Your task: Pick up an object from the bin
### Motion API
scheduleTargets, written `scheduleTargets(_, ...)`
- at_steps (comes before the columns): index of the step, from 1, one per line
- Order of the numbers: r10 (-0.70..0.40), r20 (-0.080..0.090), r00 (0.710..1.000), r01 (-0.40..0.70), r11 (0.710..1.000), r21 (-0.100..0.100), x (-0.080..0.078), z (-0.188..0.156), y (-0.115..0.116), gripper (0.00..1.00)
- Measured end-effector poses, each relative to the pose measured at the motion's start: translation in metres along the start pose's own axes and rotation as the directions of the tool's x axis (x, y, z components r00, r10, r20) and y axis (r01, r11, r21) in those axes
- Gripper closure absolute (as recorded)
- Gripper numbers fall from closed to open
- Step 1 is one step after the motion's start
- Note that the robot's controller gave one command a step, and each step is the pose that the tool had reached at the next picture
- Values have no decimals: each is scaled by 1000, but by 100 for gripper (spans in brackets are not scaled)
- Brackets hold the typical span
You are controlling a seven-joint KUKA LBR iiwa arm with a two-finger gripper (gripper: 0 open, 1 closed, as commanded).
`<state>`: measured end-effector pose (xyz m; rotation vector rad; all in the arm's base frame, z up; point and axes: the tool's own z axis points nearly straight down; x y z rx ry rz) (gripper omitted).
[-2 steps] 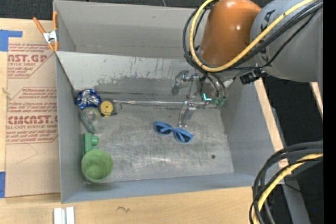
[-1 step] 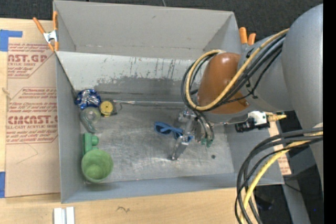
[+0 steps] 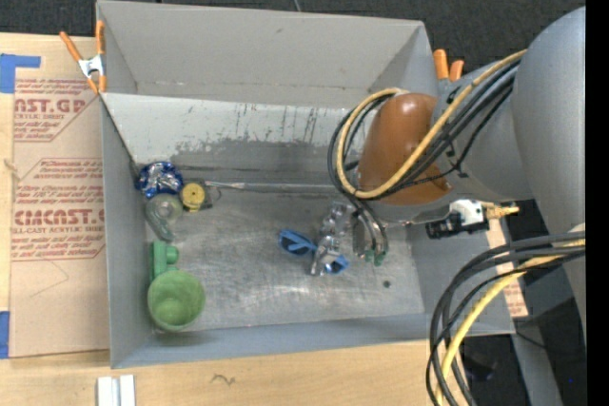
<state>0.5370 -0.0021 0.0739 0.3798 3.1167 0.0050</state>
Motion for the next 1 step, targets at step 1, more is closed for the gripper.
scheduleTargets(1,-355,6,935,355,935,4,5,-179,-28,100)
